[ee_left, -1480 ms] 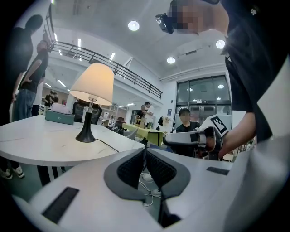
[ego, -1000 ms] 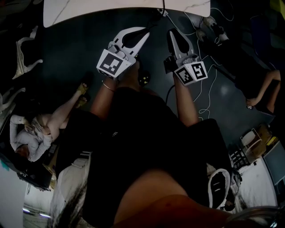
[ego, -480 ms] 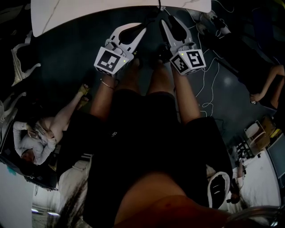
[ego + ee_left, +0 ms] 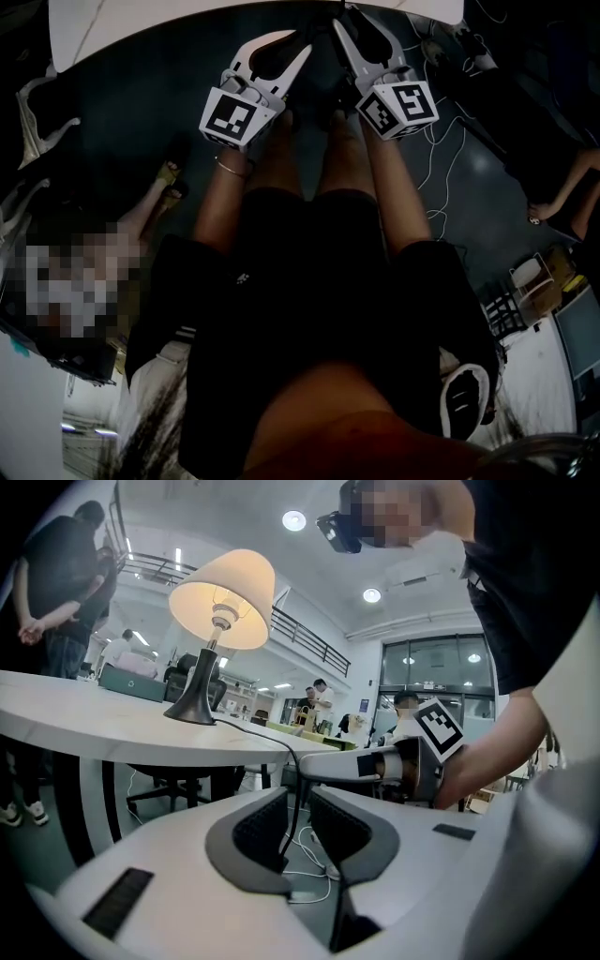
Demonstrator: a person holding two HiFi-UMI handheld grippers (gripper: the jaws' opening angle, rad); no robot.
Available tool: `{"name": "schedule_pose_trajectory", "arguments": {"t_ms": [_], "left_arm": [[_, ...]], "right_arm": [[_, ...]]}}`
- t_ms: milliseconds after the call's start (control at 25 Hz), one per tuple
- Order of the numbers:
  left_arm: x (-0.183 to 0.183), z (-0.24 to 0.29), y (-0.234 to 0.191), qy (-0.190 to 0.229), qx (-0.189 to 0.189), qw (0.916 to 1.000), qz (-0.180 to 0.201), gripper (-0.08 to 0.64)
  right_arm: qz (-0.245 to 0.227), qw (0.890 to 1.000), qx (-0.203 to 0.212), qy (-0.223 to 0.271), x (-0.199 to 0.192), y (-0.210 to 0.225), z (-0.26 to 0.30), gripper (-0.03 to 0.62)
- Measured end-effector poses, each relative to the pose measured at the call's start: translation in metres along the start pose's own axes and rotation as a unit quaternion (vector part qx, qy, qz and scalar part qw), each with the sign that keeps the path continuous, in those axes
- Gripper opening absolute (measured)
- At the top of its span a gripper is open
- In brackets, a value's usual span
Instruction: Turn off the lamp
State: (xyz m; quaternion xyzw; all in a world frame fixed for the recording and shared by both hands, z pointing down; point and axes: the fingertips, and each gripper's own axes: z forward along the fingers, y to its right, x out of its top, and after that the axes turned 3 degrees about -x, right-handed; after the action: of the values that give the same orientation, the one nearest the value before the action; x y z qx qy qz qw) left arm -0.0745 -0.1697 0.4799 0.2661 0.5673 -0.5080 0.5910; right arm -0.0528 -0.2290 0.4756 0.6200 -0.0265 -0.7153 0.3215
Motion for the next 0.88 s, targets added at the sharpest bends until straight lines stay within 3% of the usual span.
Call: {"name": "schedule_pose_trajectory", "arguments": {"t_ms": [280, 520, 880], "left_arm": [[-0.006, 0.005, -0.007, 0.010, 0.007, 0.9999, 0.000, 0.061], [-0.010, 0.014, -0.003, 0.007, -0.002, 1.0000, -0.004, 0.061], [-0.019, 0.023, -0.003, -0.010, -0.012, 0.9998, 0.015, 0.061]], "right_arm": [[0.006, 1.000, 0.009, -0.002, -0.002, -0.004, 0.011, 0.106], [0.014, 0.999, 0.030, -0.001, -0.002, -0.008, 0.010, 0.023], [0.096, 0.993, 0.067, 0.010, 0.011, -0.011, 0.003, 0.017]]}}
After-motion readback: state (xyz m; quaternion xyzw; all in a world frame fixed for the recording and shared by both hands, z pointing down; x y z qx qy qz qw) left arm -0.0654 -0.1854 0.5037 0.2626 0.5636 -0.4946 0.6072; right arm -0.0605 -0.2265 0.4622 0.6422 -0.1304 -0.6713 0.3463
